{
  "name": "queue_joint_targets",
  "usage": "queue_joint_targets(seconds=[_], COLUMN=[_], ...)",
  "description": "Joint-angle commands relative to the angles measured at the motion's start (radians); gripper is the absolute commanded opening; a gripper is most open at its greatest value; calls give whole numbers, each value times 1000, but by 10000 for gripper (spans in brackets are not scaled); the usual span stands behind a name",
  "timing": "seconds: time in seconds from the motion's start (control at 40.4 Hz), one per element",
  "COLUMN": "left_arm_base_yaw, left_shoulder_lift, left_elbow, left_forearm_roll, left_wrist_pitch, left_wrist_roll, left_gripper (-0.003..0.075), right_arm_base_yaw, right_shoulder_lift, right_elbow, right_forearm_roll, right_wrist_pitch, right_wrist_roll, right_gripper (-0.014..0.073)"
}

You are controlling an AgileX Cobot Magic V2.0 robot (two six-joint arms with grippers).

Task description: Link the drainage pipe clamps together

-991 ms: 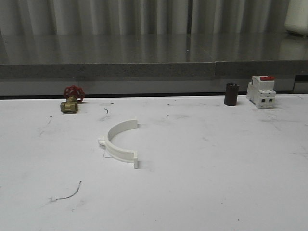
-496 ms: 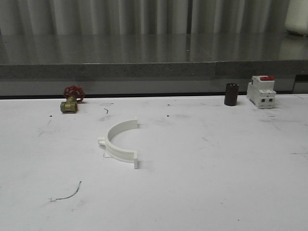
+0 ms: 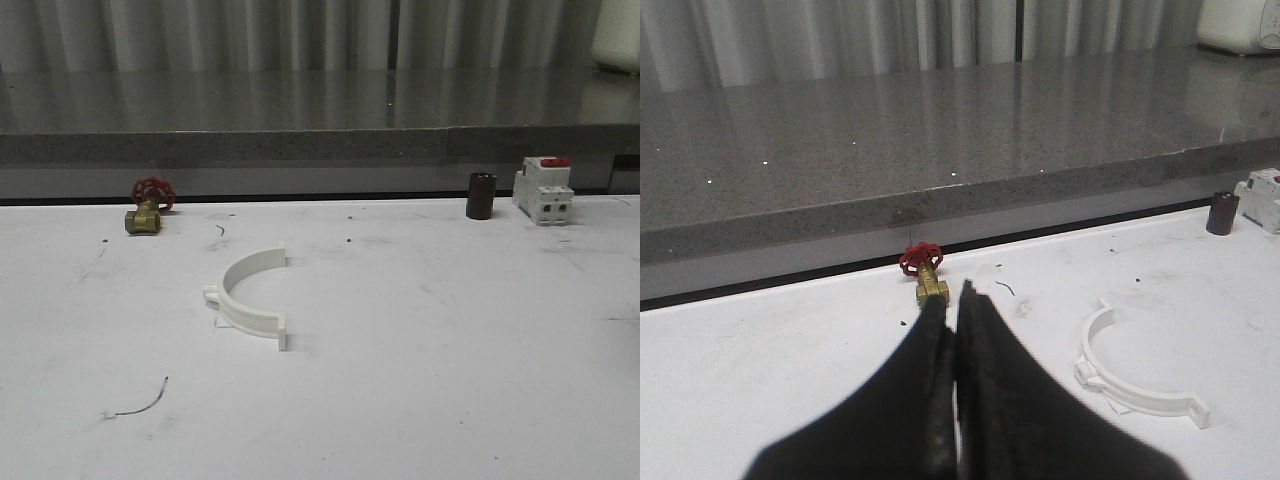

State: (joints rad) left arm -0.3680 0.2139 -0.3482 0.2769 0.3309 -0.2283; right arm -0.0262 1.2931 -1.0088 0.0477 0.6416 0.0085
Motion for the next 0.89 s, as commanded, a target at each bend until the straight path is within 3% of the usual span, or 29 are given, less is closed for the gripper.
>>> queue_joint_targets(seconds=[0.0,0.446,0.867], left_arm_base_yaw=[3,3,3], left_shoulder_lift=[11,11,11], left_elbow=[-28,-28,-28], left_forearm_roll=[8,8,8], left_wrist_pitch=[-79,-79,-79], left_wrist_roll=[2,2,2], left_gripper=[-20,-20,-20], right_arm_base_yaw=[-38,-250,-286], right_shoulder_lift=[69,444,699], right_elbow=[-101,-373,-568], right_forearm_roll=[-22,-17,-28], right_wrist_pitch=[2,164,324], right_wrist_roll=[-8,-8,-65], right_gripper=[645,645,645])
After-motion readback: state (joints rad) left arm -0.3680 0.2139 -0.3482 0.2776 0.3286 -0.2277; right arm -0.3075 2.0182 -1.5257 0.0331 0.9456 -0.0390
